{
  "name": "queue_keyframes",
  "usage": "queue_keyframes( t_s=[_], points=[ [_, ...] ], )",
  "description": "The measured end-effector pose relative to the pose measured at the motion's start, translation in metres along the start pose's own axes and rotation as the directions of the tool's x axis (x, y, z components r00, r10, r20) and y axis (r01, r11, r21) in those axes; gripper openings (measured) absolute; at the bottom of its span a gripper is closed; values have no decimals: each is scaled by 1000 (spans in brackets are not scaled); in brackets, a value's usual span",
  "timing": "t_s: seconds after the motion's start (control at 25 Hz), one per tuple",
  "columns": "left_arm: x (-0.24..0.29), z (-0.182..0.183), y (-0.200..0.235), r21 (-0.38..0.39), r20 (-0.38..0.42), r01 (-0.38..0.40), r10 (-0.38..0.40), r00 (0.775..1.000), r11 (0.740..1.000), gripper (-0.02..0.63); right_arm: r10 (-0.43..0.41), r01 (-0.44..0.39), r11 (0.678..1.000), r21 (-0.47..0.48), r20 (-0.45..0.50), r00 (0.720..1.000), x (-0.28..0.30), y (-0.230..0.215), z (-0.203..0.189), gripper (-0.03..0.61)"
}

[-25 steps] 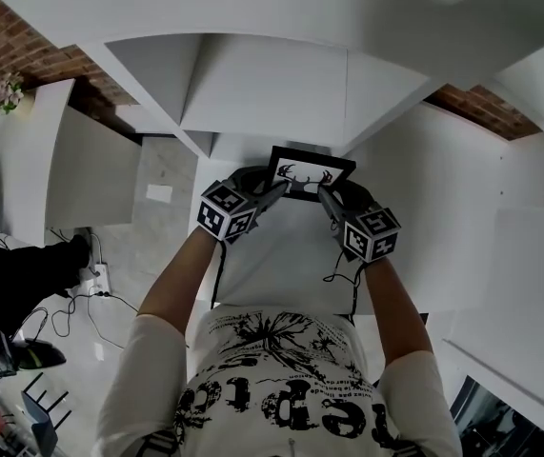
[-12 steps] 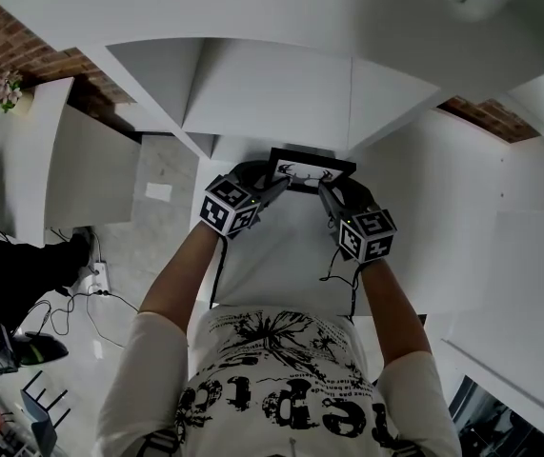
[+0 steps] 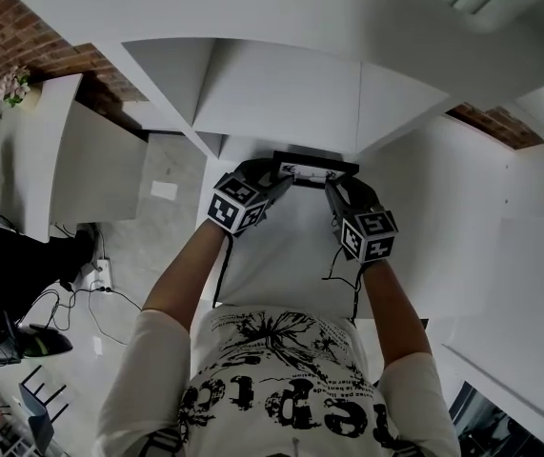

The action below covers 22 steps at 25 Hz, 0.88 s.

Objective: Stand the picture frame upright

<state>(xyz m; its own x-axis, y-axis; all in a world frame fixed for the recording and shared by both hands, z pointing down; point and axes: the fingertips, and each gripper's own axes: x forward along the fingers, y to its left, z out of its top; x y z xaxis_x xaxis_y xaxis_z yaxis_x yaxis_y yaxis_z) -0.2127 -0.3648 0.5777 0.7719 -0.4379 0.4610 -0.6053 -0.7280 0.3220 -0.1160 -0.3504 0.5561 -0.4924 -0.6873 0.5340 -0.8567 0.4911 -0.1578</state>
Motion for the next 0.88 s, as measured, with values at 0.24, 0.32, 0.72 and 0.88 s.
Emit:
queue_keyframes(
  t_s=[0.24,0.32,0.72,0.88],
  points=[
    [-8,6,18,-9,-10,-54,54,998,998,183,-34,34,999,17,1,999,3,-6,1,104],
    [-12,5,20,-10,-17,-59,59,998,998,181,-30,30,999,19,3,1000,2,-6,2,104],
    [-14,4,26,-62,2,-118,118,993,991,212,-48,49,999,5,-17,999,5,-7,0,106],
    [-13,2,19,-67,17,-125,127,992,990,152,-118,116,993,-28,-51,992,5,-11,-3,129]
  ],
)
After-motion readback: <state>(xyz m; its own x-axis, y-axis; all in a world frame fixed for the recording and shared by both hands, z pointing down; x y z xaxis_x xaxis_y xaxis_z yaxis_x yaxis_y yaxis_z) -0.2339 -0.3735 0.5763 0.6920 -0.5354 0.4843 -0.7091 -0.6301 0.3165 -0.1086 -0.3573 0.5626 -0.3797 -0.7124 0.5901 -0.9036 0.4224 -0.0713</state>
